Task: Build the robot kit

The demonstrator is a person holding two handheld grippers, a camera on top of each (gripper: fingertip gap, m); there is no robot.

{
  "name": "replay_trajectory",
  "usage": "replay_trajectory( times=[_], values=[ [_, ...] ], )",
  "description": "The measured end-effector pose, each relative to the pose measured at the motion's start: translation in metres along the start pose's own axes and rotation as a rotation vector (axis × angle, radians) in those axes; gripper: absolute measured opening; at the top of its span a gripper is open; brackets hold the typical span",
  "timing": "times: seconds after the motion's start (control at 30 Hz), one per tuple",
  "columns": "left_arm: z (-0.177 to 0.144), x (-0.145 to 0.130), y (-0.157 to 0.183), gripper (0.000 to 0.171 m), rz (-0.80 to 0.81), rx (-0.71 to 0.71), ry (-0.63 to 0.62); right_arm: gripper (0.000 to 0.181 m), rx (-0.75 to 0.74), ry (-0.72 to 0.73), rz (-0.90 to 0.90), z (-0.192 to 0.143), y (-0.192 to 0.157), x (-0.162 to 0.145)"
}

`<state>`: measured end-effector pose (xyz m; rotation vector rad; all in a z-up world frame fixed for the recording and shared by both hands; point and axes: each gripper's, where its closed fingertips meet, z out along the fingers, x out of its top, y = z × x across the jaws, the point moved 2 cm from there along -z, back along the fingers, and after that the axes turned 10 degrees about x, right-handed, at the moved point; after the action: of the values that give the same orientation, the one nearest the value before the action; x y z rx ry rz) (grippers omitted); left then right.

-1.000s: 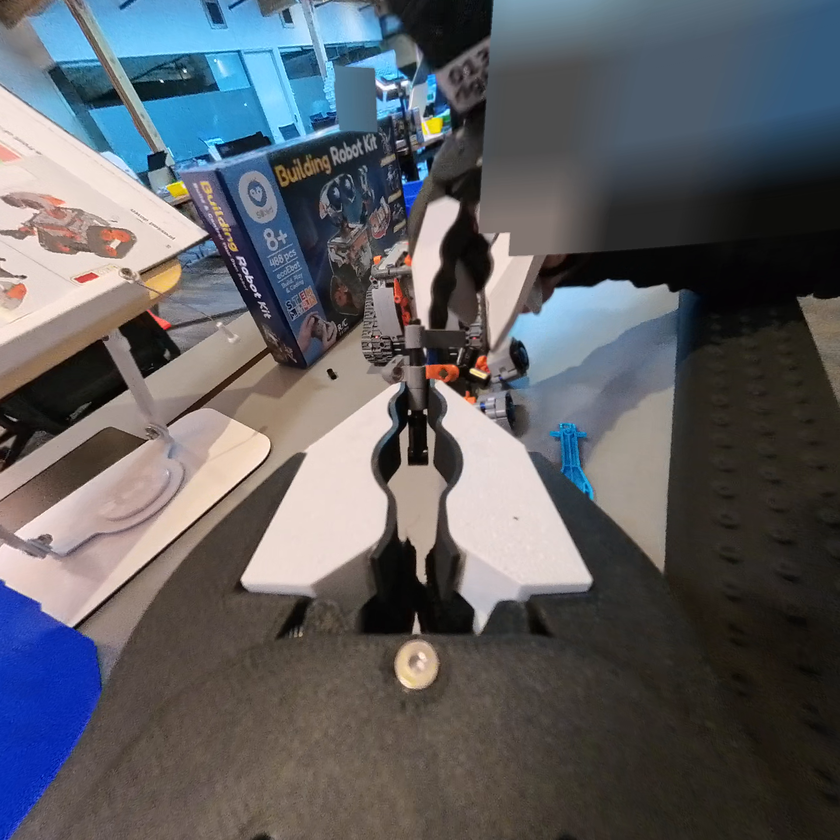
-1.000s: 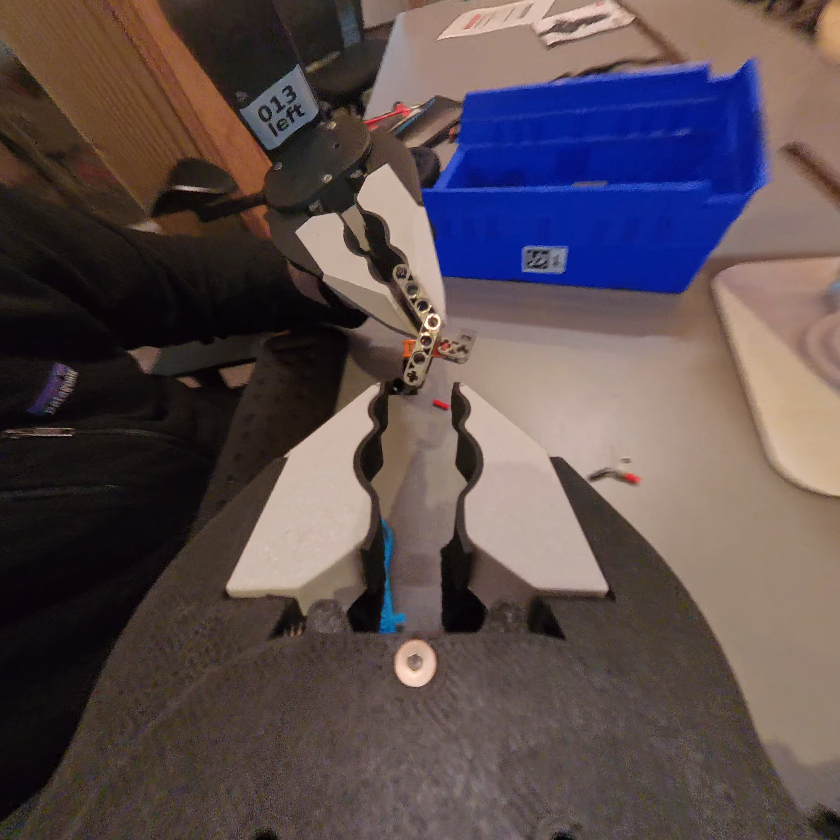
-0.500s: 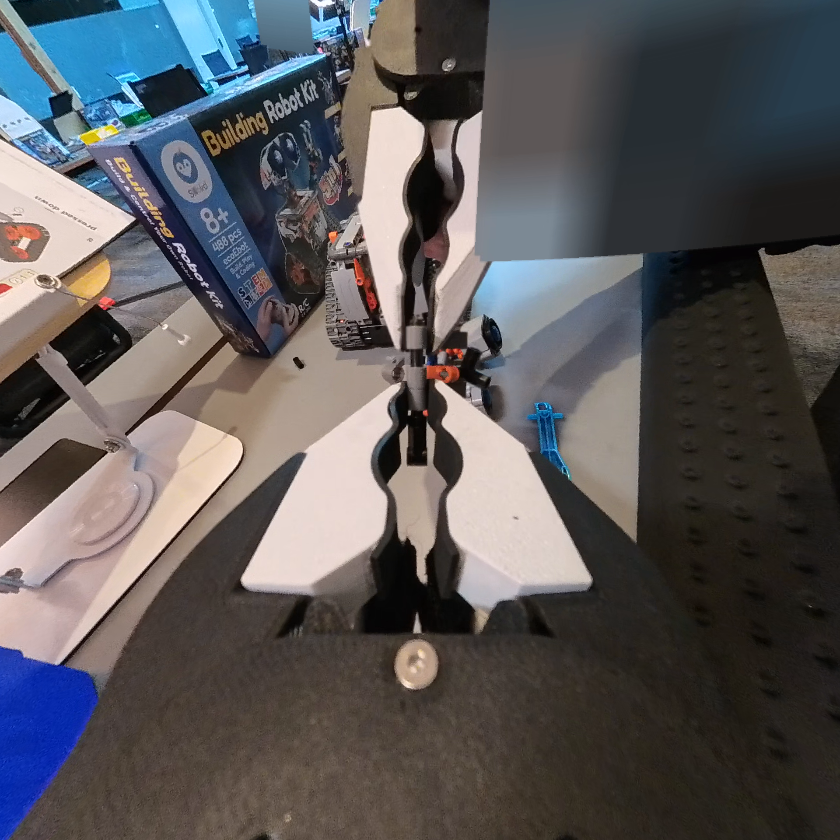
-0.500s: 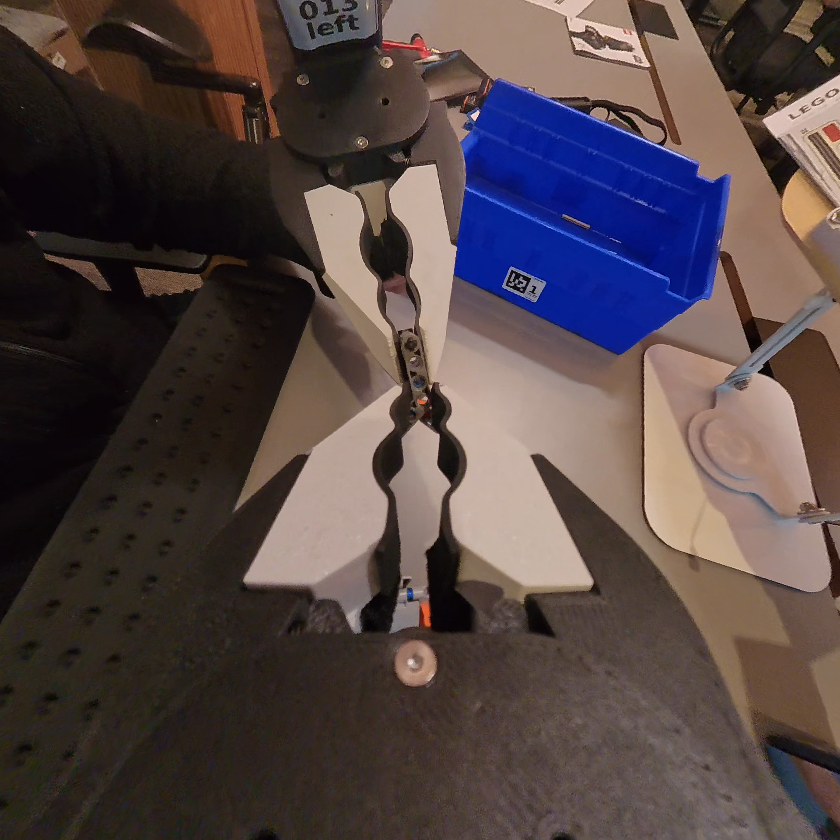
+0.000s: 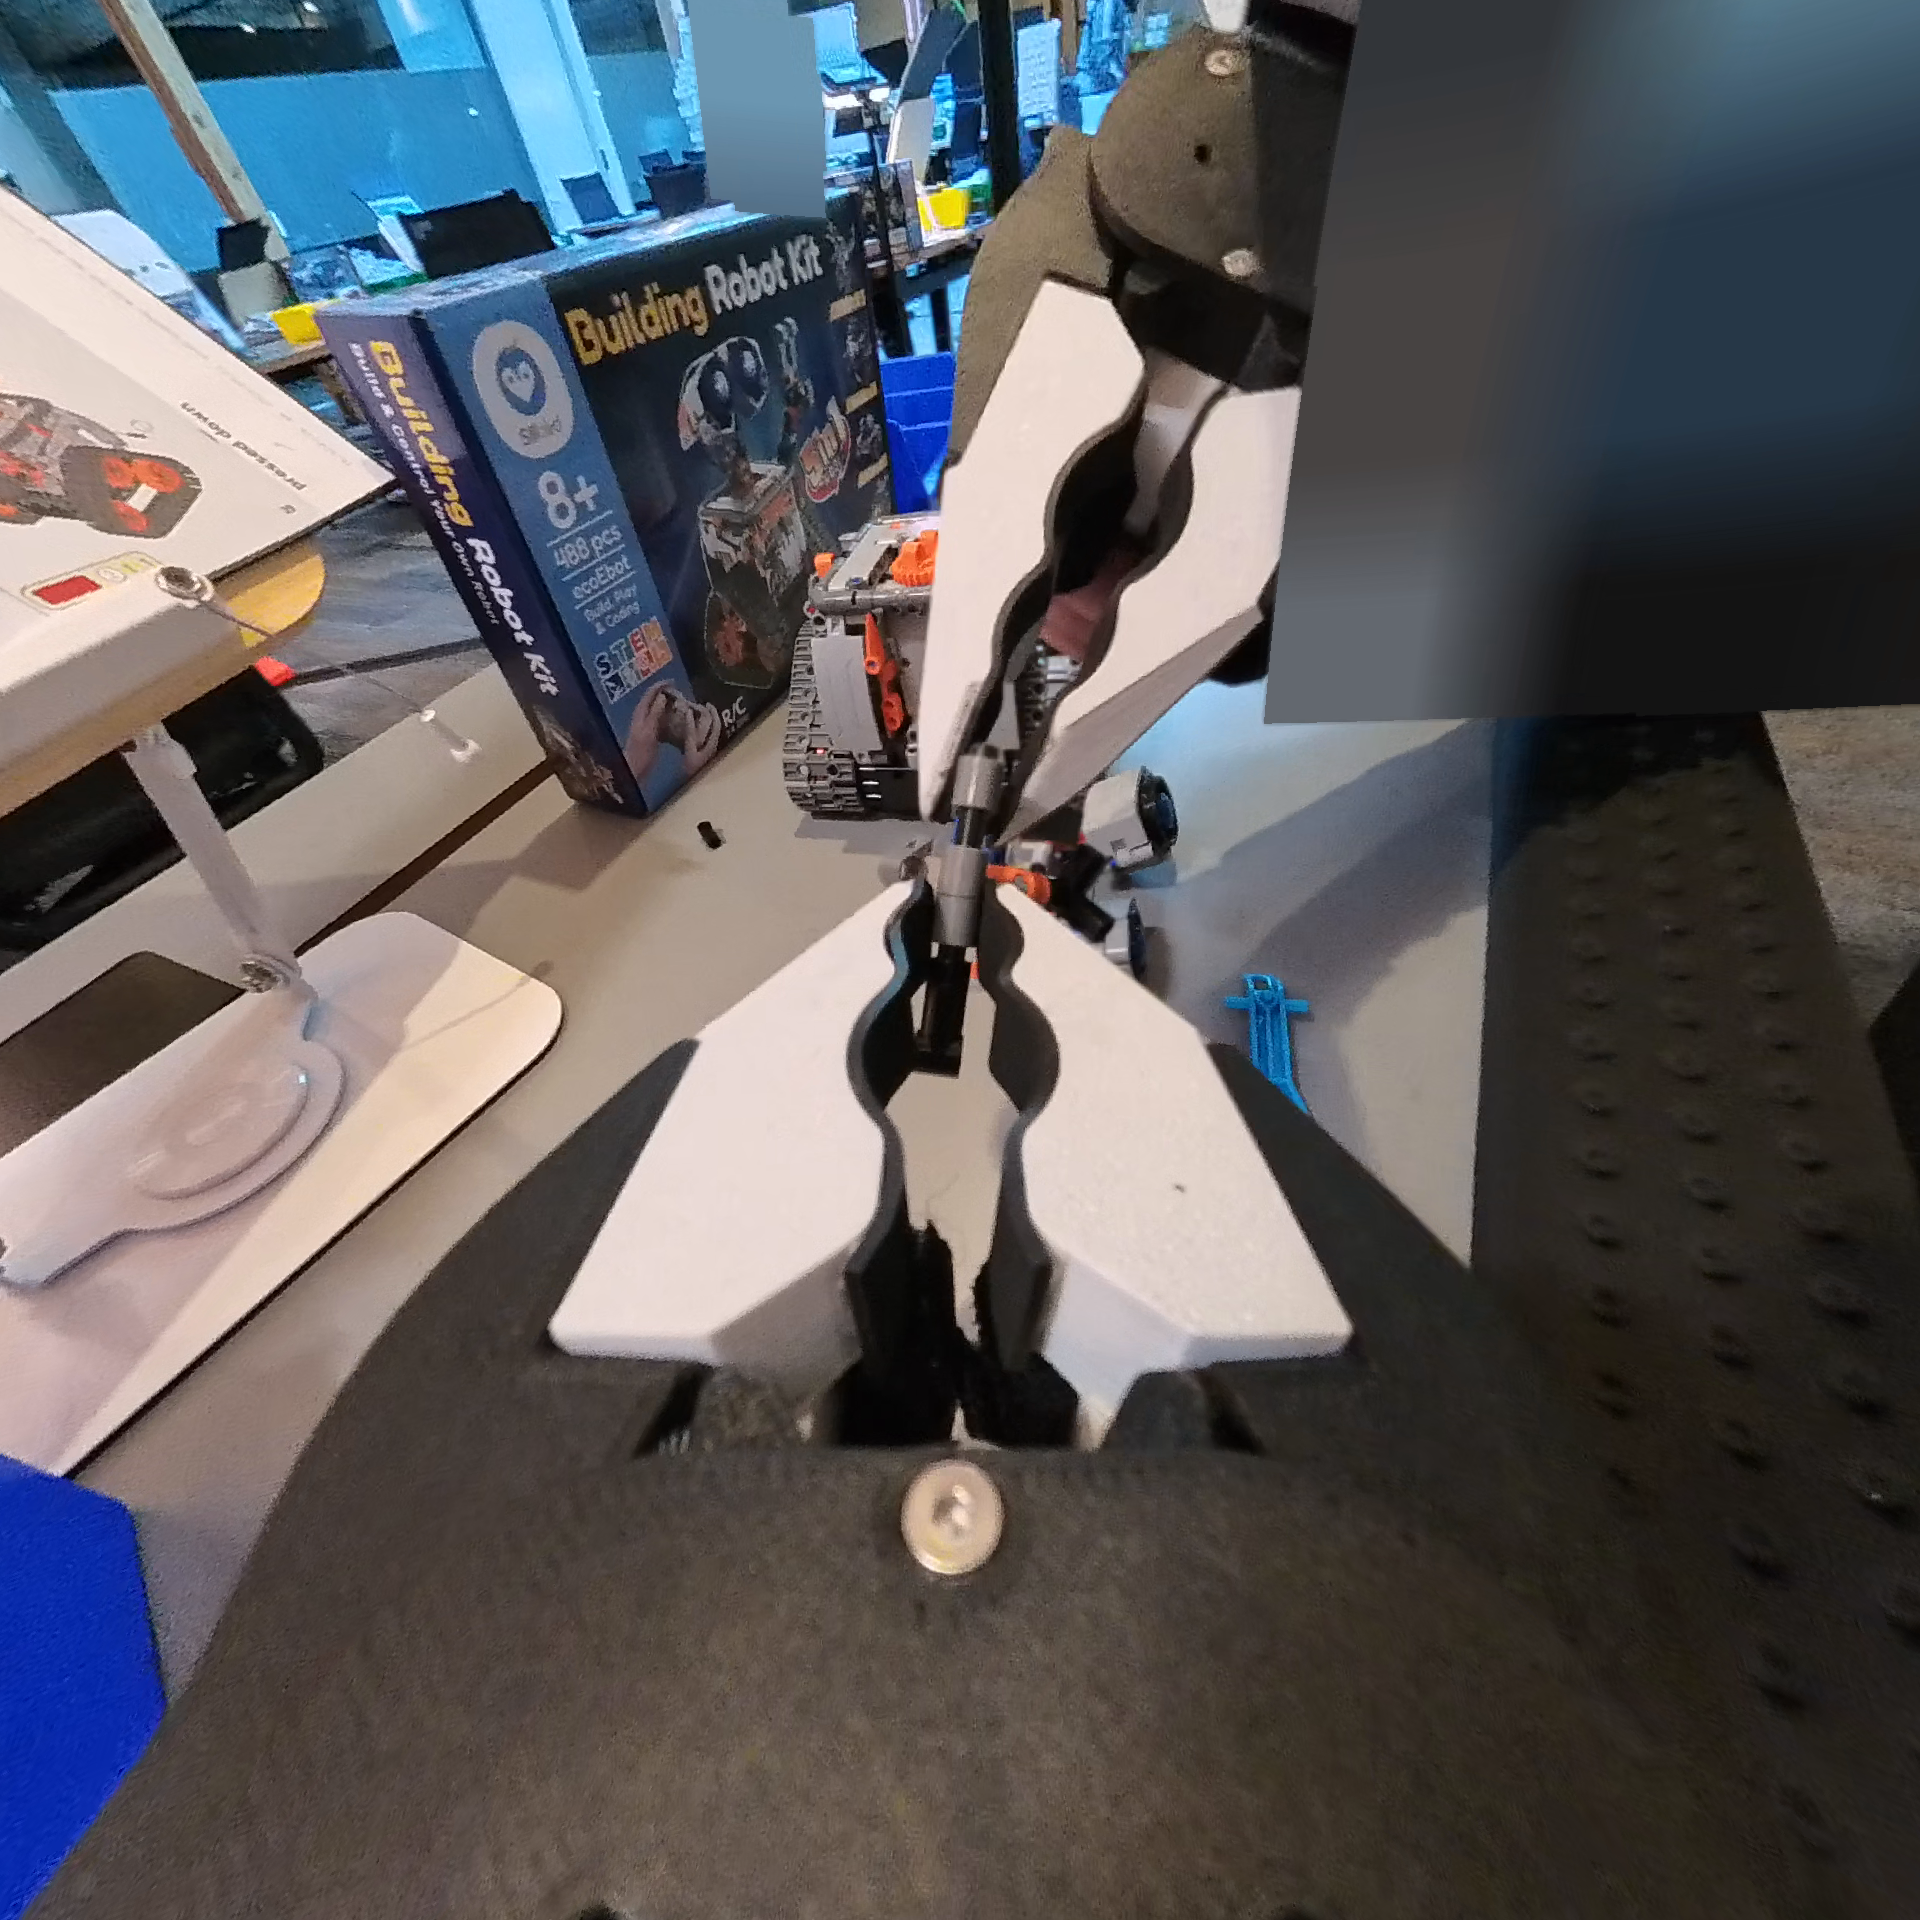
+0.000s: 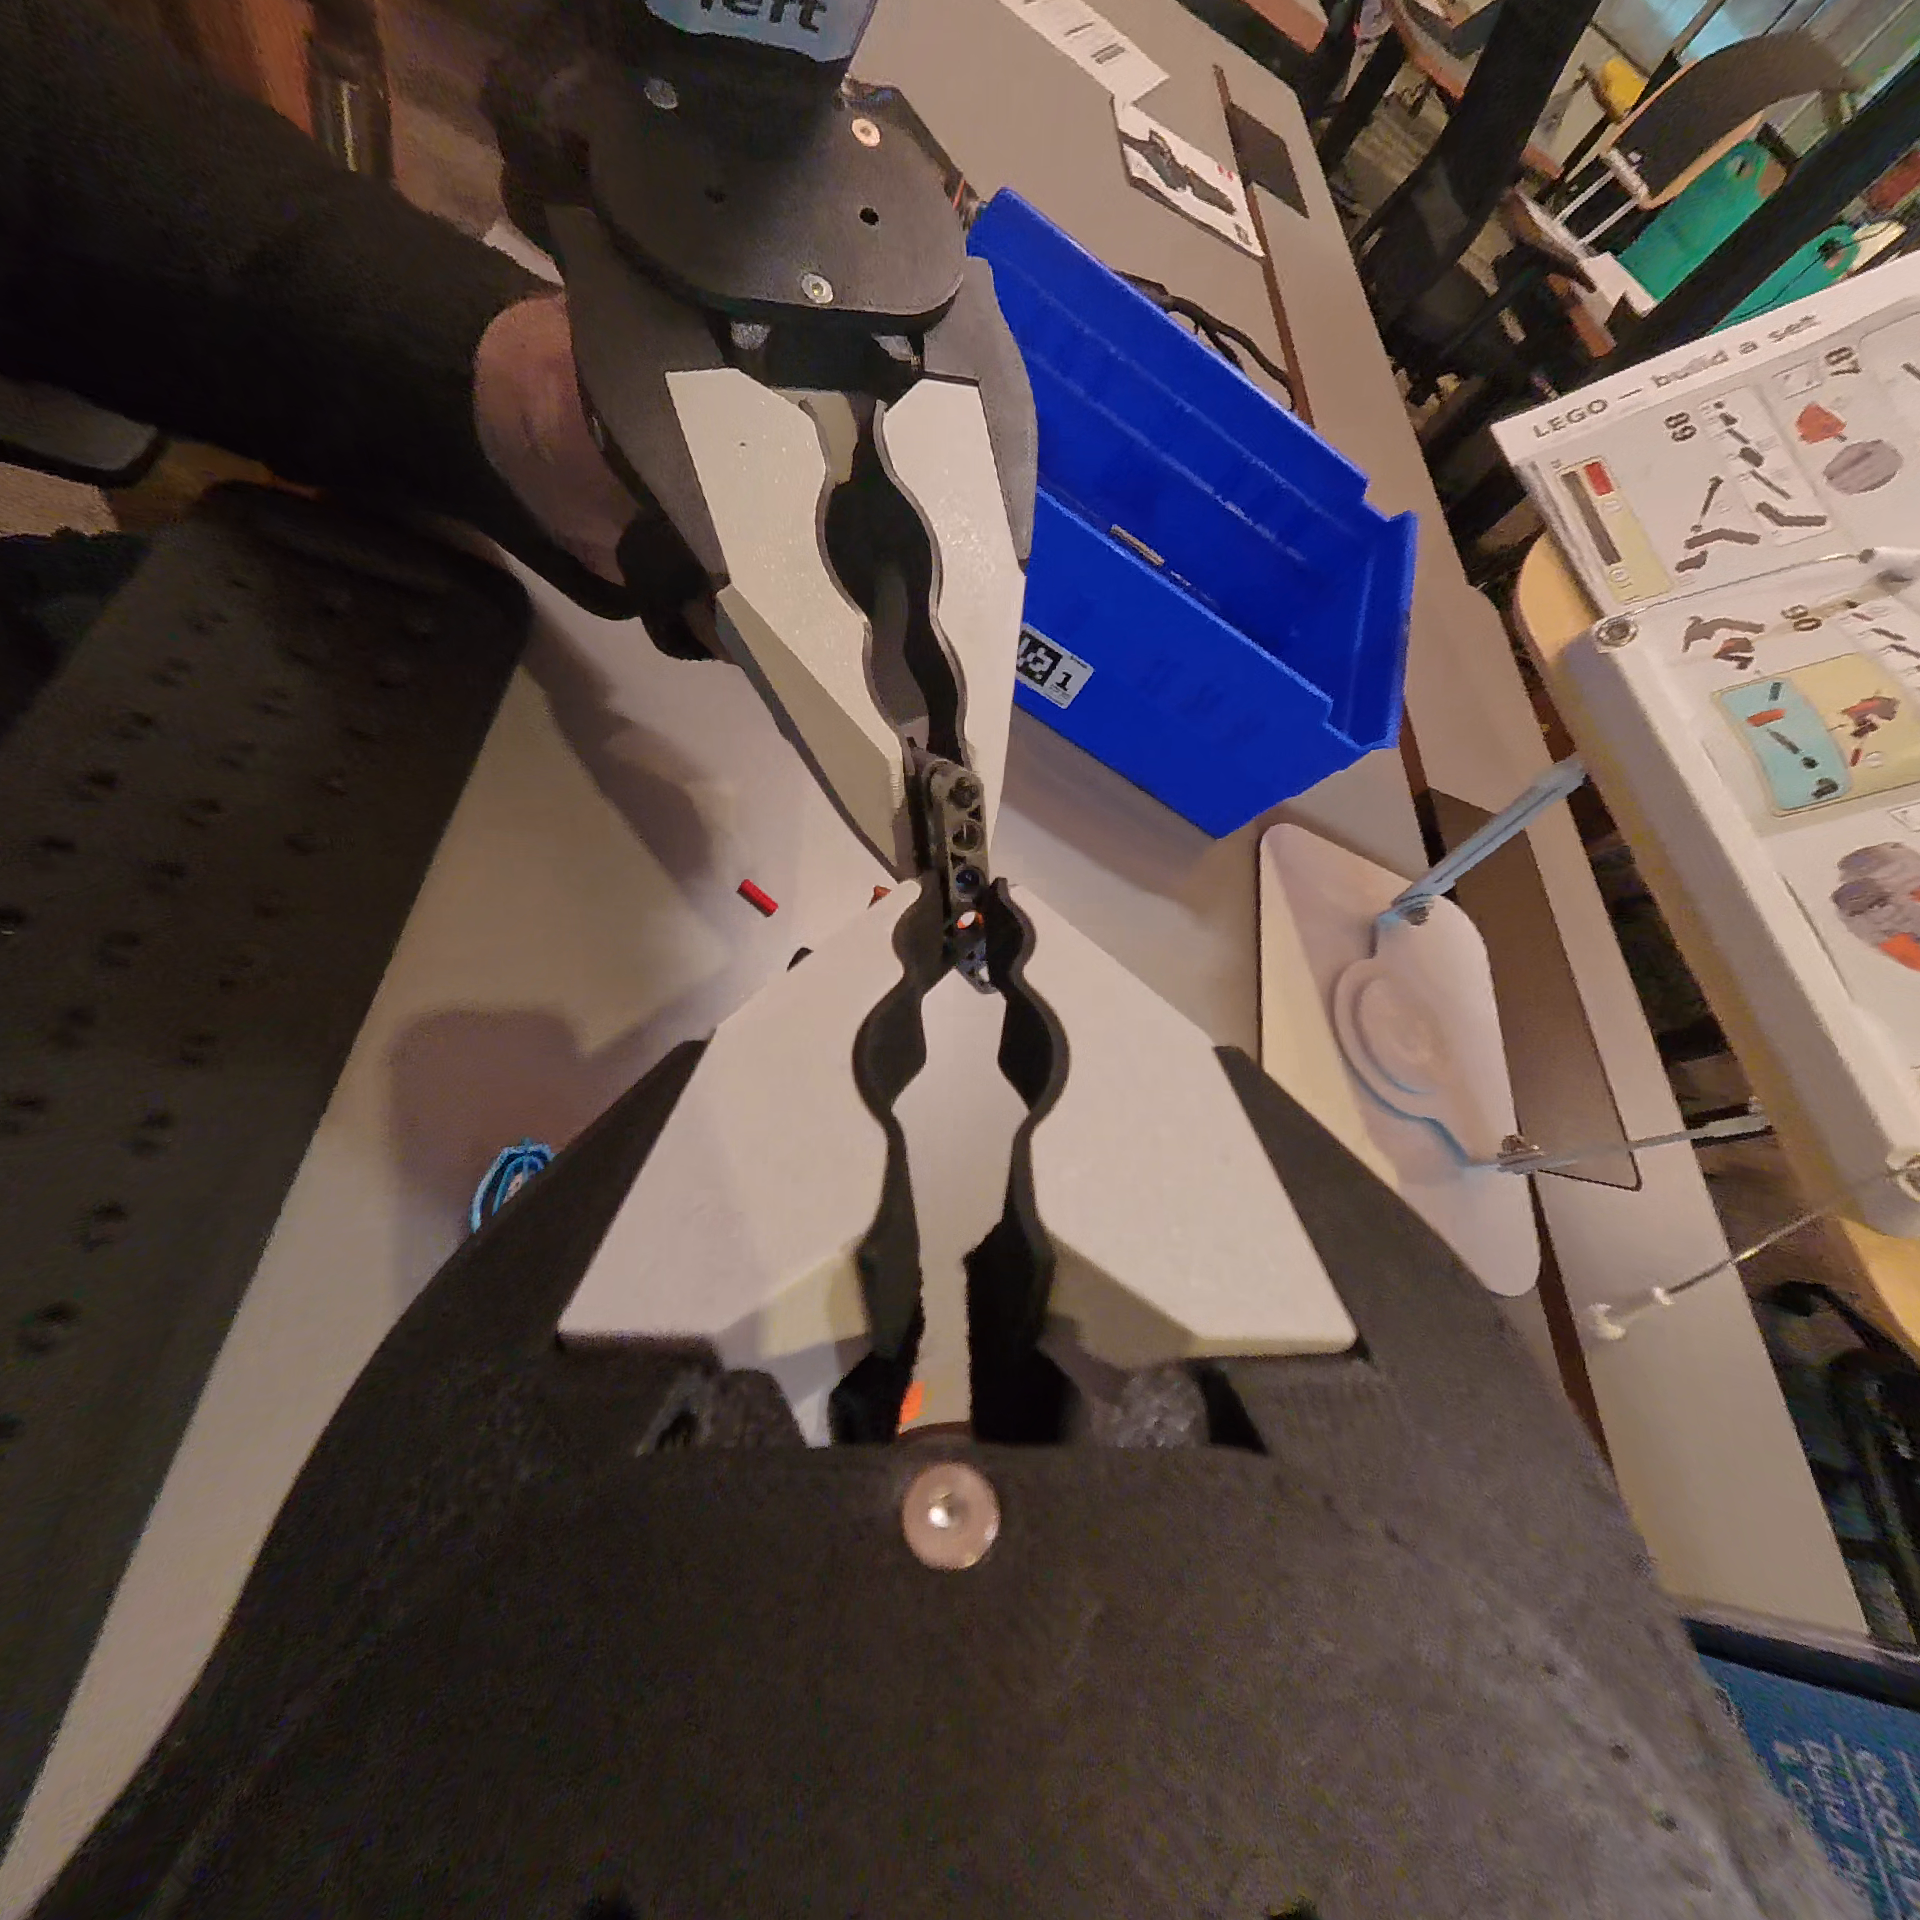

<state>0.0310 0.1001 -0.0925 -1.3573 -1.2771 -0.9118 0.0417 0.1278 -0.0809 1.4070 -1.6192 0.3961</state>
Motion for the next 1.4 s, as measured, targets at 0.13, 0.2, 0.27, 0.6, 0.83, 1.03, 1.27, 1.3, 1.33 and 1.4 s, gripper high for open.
replay_trajectory(
  times=[0.13,0.2,0.27,0.6,0.83,1.03,1.27,1.3,1.33,1.4],
  values=[
    [0.0,0.001,-0.002,0.005,-0.106,-0.037,0.026,0.006,0.027,0.017,0.049,-0.001,0.003,0.002],
    [0.0,0.003,-0.001,0.005,-0.128,-0.075,0.024,0.006,0.112,0.086,0.16,-0.004,0.004,0.004],
    [0.0,0.007,0.0,0.005,-0.14,-0.095,0.046,0.006,0.186,0.137,0.234,-0.007,0.003,0.004],
    [-0.005,-0.003,0.014,0.006,0.057,-0.17,-0.07,0.007,0.297,0.15,0.176,-0.002,-0.013,0.013],
    [-0.007,-0.004,0.018,0.006,0.11,-0.16,-0.052,0.006,0.291,0.152,0.138,-0.001,-0.018,0.014],
    [-0.011,0.003,0.017,0.006,0.136,-0.109,0.019,0.005,0.218,0.136,0.052,-0.006,-0.018,0.016],
    [-0.013,0.007,0.015,0.006,0.132,-0.073,0.062,0.005,0.185,0.163,0.055,-0.009,-0.016,0.015],
    [-0.012,0.007,0.014,0.007,0.127,-0.075,0.064,0.005,0.188,0.175,0.062,-0.009,-0.015,0.016],
    [-0.012,0.007,0.013,0.008,0.127,-0.076,0.067,0.005,0.181,0.171,0.056,-0.009,-0.015,0.016],
    [-0.016,0.015,0.013,0.014,0.144,-0.046,0.107,0.005,0.185,0.173,0.049,-0.01,-0.017,0.017]
  ],
)
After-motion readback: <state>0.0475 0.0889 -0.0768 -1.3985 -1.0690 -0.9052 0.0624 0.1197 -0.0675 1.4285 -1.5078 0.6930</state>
